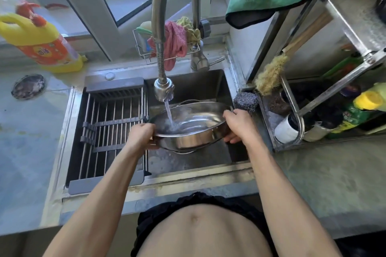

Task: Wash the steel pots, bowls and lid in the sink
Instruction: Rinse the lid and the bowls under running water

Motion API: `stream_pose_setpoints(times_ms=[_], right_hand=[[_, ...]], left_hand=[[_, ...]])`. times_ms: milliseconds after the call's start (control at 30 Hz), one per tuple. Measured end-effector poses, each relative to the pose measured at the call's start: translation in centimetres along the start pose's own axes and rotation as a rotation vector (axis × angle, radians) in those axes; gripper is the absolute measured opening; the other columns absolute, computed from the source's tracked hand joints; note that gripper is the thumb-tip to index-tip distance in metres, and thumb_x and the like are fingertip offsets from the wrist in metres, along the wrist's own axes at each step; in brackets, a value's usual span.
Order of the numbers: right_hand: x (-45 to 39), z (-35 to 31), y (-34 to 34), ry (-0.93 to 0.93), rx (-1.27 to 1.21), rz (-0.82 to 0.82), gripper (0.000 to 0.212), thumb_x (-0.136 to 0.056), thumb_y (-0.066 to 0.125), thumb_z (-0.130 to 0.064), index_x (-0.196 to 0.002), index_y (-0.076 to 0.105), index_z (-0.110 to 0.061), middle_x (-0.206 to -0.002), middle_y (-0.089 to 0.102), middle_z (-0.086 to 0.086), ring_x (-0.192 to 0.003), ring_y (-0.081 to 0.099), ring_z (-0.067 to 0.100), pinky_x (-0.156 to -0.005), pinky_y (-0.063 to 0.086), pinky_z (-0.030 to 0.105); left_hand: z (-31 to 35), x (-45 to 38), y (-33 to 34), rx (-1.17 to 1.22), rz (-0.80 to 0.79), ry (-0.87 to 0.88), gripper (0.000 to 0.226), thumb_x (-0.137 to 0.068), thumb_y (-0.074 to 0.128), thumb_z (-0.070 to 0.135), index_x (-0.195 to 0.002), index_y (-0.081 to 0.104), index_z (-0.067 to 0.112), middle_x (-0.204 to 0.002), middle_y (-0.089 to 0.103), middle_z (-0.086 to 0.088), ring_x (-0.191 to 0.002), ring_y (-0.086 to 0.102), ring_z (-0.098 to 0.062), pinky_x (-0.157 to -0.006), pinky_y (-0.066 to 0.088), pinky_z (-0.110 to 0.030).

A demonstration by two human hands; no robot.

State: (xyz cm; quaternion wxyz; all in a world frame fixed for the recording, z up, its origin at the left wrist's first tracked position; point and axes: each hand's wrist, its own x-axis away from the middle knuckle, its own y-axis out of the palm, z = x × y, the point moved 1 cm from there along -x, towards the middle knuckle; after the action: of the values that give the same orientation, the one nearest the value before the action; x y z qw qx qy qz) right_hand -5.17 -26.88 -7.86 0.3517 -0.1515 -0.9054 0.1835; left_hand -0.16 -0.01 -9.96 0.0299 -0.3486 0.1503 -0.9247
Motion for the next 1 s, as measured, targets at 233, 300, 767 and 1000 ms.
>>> stream_pose_setpoints(times_ms=[233, 300, 767, 1000], right_hand=[[1.0, 2.3, 3.6, 0.169, -0.357, -0.251, 0.023, -0.085, 0.044, 0.006, -0.091, 0.06, -0.01, -0.059, 0.069, 0.007, -0.054, 0.067, 0.025, -0.05, 0.055, 0.031], [0.7, 2.5, 4.6, 0.163, -0.43, -0.239, 0.038, -0.081, 0.042, 0.014, -0.103, 0.058, -0.013, -0.072, 0.072, 0.009, -0.063, 0.068, 0.026, -0.055, 0.059, 0.038], [1.2, 1.1, 1.4, -0.276, -0.044, 0.279, 0.029, -0.086, 0.054, -0.015, -0.113, 0.065, -0.02, -0.093, 0.072, -0.003, -0.081, 0.065, 0.018, -0.066, 0.046, 0.025], [0.5, -0.1, 0.9, -0.1, 0.096, 0.145, 0.052, -0.066, 0.049, -0.045, -0.098, 0.071, -0.01, -0.094, 0.071, 0.012, -0.082, 0.068, 0.035, -0.06, 0.06, 0.048]], left_hand=[[4.8, 2.0, -1.9, -0.061, 0.057, 0.397, 0.038, -0.072, 0.061, 0.003, -0.093, 0.077, 0.03, -0.089, 0.077, 0.002, -0.077, 0.073, -0.022, -0.069, 0.06, -0.042], [5.2, 2.5, -2.1, -0.074, 0.038, 0.512, 0.053, -0.076, 0.062, -0.002, -0.113, 0.075, 0.033, -0.101, 0.078, 0.009, -0.09, 0.074, -0.011, -0.074, 0.061, -0.032], [-2.1, -0.1, 1.0, -0.491, 0.042, 0.239, 0.042, -0.089, 0.059, 0.012, -0.129, 0.045, 0.015, -0.115, 0.067, -0.017, -0.102, 0.066, -0.039, -0.088, 0.056, -0.046], [-2.6, 2.5, 1.8, -0.655, -0.07, 0.716, 0.066, -0.096, 0.037, 0.062, -0.09, 0.08, 0.012, -0.099, 0.076, -0.009, -0.1, 0.069, -0.025, -0.088, 0.052, -0.04]])
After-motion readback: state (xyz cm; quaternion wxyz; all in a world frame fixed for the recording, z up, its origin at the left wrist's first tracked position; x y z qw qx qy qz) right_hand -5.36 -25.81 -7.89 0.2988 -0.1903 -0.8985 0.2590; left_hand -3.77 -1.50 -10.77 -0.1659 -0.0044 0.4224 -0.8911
